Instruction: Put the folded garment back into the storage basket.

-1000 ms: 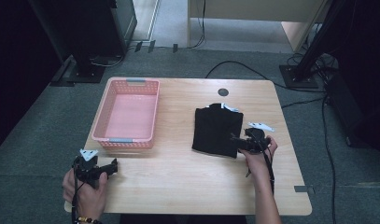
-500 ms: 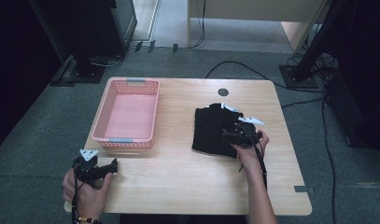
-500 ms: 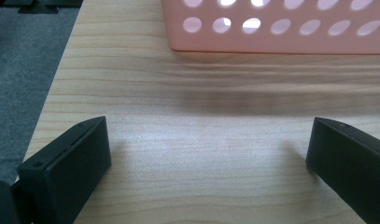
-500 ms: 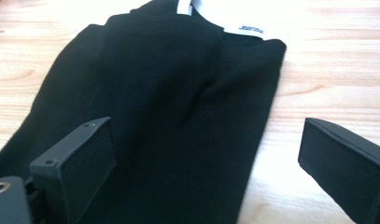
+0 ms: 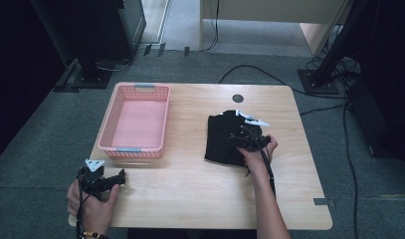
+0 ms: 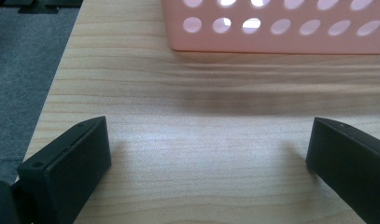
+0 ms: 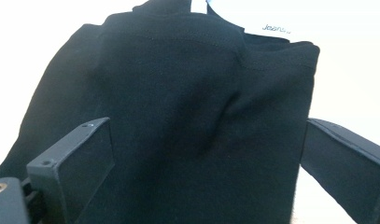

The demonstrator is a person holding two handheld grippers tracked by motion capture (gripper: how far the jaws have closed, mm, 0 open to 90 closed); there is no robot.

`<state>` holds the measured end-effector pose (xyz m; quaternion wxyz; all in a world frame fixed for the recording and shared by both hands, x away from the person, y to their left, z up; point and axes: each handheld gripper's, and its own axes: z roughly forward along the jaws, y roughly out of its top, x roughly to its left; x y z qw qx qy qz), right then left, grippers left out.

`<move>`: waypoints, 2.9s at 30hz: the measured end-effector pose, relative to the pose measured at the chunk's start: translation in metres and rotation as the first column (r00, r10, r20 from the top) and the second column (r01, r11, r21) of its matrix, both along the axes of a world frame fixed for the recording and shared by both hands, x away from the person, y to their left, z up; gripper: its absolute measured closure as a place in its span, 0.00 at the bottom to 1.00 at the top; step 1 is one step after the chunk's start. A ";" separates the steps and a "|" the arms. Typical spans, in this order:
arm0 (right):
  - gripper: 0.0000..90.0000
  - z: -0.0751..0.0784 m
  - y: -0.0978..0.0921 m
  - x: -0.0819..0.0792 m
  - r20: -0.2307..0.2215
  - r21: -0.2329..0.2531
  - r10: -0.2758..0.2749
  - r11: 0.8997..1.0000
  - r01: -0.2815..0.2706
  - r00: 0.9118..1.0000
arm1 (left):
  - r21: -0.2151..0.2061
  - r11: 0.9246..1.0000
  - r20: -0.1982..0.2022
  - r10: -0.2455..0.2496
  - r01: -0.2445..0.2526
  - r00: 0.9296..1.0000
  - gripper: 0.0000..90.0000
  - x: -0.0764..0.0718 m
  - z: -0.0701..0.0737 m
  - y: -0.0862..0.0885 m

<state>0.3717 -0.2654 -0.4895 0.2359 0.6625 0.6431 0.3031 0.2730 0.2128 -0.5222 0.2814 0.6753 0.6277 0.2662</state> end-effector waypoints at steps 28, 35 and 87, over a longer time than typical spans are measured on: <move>0.00 -0.016 0.023 0.031 -0.021 -0.035 -0.033 0.999 0.033 0.999 | -0.002 1.000 0.002 0.001 -0.001 1.000 0.00 0.000 0.000 0.000; 0.00 -0.031 0.029 0.032 -0.008 -0.062 -0.047 0.997 0.047 0.999 | 0.000 1.000 0.001 0.000 0.000 1.000 0.00 0.000 0.000 0.000; 0.80 0.023 0.035 0.000 0.216 0.024 -0.011 1.000 0.006 0.976 | -0.002 1.000 0.002 0.001 -0.001 1.000 0.00 0.000 0.000 0.000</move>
